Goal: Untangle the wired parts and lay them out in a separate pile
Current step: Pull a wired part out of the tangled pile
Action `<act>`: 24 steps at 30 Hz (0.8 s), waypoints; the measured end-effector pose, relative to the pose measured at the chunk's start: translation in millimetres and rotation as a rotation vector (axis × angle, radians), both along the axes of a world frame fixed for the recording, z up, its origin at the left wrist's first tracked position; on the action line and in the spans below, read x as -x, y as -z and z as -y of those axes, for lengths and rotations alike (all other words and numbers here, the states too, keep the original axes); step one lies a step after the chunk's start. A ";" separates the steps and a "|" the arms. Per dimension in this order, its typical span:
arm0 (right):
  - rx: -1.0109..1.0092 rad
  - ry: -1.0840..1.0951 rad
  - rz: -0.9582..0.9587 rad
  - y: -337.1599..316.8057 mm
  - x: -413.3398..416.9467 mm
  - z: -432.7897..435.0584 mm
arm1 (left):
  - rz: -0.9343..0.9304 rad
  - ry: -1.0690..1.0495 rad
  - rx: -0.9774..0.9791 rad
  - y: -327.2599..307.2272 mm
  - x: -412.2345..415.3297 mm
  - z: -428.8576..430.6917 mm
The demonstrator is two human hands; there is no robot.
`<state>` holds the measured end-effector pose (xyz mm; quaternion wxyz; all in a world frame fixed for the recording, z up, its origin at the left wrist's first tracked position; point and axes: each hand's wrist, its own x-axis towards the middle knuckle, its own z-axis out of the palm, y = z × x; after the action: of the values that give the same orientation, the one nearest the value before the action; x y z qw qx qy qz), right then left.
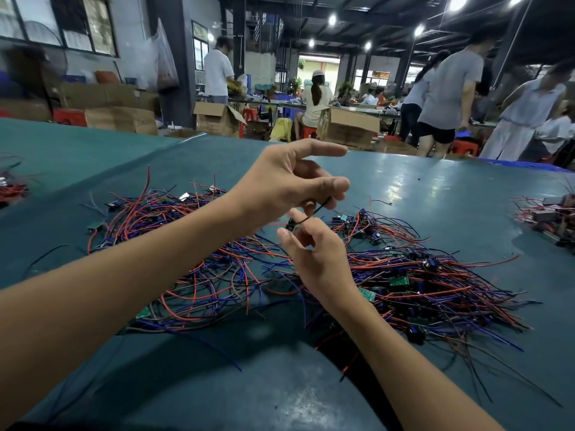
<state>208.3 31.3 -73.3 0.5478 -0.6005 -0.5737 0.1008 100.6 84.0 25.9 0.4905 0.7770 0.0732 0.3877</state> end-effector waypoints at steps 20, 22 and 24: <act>-0.103 -0.383 -1.007 -18.6 -23.3 2.1 | 0.182 0.000 0.740 79.5 24.3 -39.9; -0.073 -0.385 -1.020 -19.2 -22.8 2.2 | 0.082 0.025 0.628 88.0 16.5 -30.4; -0.044 -0.355 -1.026 -18.7 -22.6 2.3 | 0.053 0.080 0.556 93.4 10.8 -21.7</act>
<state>230.9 29.0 -54.6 0.7444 -0.3565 -0.3271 0.4601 89.9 105.7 -67.5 0.7013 0.6046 0.1332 0.3533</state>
